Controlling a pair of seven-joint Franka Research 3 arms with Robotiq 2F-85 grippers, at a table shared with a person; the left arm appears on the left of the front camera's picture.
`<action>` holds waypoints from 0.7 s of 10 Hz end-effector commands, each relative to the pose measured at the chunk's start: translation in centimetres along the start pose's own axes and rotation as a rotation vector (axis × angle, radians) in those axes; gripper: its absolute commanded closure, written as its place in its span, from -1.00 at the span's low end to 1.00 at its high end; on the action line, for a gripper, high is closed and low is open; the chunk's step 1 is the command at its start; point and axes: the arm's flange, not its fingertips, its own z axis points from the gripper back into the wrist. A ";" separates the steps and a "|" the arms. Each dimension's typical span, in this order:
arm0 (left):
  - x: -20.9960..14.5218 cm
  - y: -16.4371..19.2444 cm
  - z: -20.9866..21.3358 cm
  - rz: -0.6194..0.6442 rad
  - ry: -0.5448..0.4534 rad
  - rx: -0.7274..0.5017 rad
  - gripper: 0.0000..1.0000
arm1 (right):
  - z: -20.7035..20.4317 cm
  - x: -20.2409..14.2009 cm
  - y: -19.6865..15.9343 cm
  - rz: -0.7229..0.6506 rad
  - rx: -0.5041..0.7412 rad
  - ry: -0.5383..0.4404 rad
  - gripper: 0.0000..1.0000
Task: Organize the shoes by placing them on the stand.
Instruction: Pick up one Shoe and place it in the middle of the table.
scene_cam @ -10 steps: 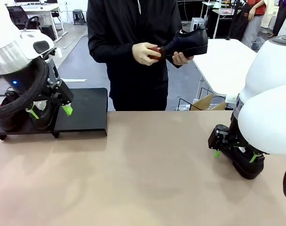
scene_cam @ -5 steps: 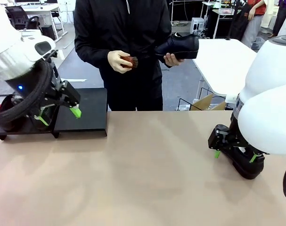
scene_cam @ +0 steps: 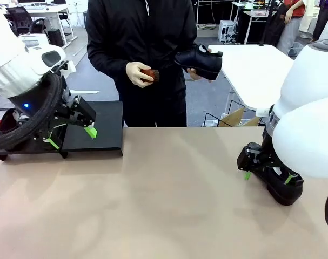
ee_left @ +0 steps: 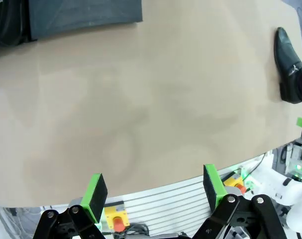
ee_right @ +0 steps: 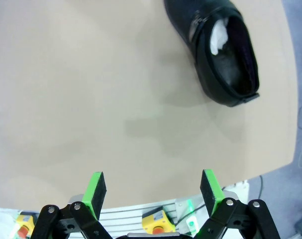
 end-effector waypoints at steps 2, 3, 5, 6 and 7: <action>0.3 0.0 0.2 -0.017 0.002 0.008 -1.00 | 0.1 3.7 -3.4 0.054 0.049 -0.124 -1.00; 0.3 0.0 0.2 -0.017 0.002 0.008 -1.00 | 0.8 6.2 -5.2 0.030 0.052 -0.157 -1.00; 0.3 0.0 0.2 -0.017 0.002 0.008 -1.00 | 0.9 10.1 -7.0 0.037 0.089 -0.147 -1.00; 0.3 0.0 0.2 -0.017 0.002 0.008 -1.00 | 0.4 11.4 -7.3 0.040 0.090 -0.121 -1.00; 0.3 0.0 0.2 -0.017 0.002 0.008 -1.00 | -0.6 12.6 -7.7 0.070 0.131 -0.087 -1.00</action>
